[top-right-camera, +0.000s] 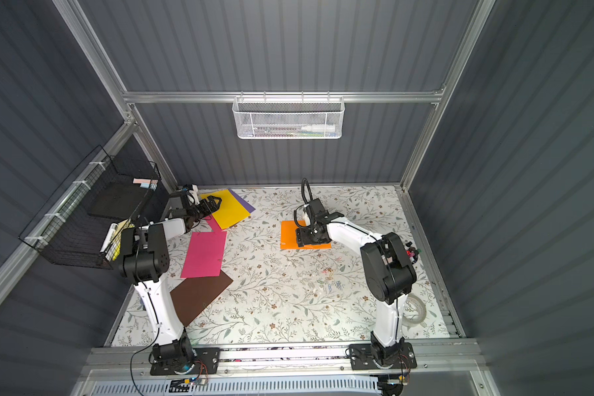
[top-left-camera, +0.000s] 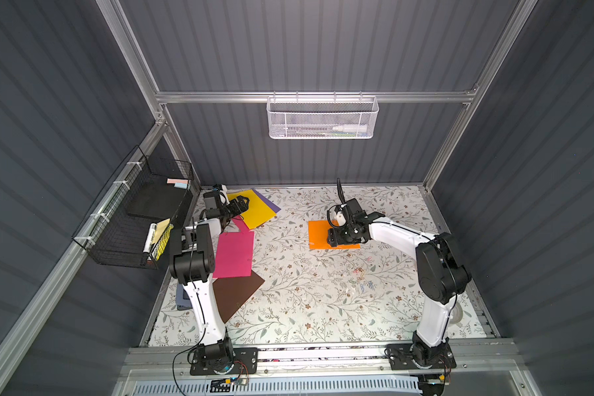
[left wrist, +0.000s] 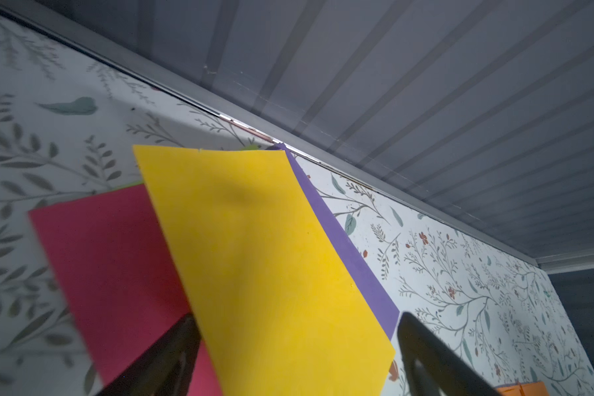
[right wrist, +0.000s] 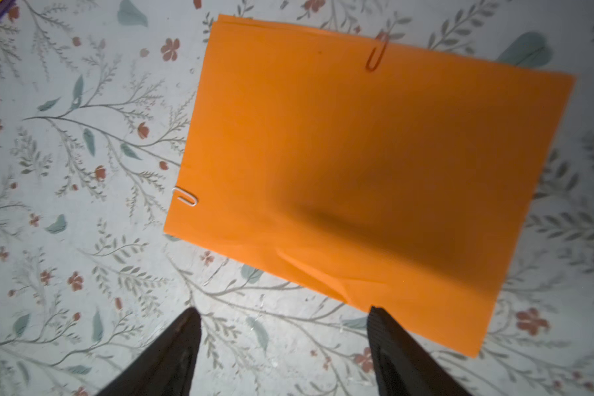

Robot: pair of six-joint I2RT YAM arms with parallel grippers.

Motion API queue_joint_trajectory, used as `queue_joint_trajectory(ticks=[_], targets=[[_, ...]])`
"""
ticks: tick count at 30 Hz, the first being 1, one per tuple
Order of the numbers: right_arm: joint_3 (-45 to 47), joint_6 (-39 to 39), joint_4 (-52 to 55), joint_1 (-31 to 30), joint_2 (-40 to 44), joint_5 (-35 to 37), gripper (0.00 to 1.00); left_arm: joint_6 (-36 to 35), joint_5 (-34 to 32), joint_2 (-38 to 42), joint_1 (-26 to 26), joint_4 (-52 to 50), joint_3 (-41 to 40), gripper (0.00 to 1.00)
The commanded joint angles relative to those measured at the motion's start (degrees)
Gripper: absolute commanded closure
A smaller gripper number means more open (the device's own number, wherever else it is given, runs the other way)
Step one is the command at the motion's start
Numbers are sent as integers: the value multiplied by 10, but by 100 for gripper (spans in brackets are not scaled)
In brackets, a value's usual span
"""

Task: Unclip the paperclips from the documents
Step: Place the document at the document, then move the document to the center of the board.

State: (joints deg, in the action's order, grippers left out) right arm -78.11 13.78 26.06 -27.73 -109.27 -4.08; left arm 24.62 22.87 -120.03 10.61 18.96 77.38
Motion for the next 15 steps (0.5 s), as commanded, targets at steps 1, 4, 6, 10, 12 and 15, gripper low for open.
queue_joint_trajectory(ticks=[1, 4, 6, 10, 12, 15], targets=[[-18, -29, 25, 8, -26, 65, 17, 1, -41, 72, -1, 16, -25, 1], [-40, -25, 36, 15, -67, 52, 17, -1, -51, 109, -5, 15, -48, 0], [-52, -22, 42, 17, -89, 37, 17, -5, -59, 125, -5, 12, -58, 0], [-58, -9, 53, 15, -108, -35, 18, -26, -68, 143, -7, -11, -55, 0], [-51, 10, 61, 10, -106, -58, 18, -30, -68, 154, -8, -17, -56, 0], [-20, 55, 57, -4, -91, -96, 20, -30, -66, 173, -16, -19, -62, 0]])
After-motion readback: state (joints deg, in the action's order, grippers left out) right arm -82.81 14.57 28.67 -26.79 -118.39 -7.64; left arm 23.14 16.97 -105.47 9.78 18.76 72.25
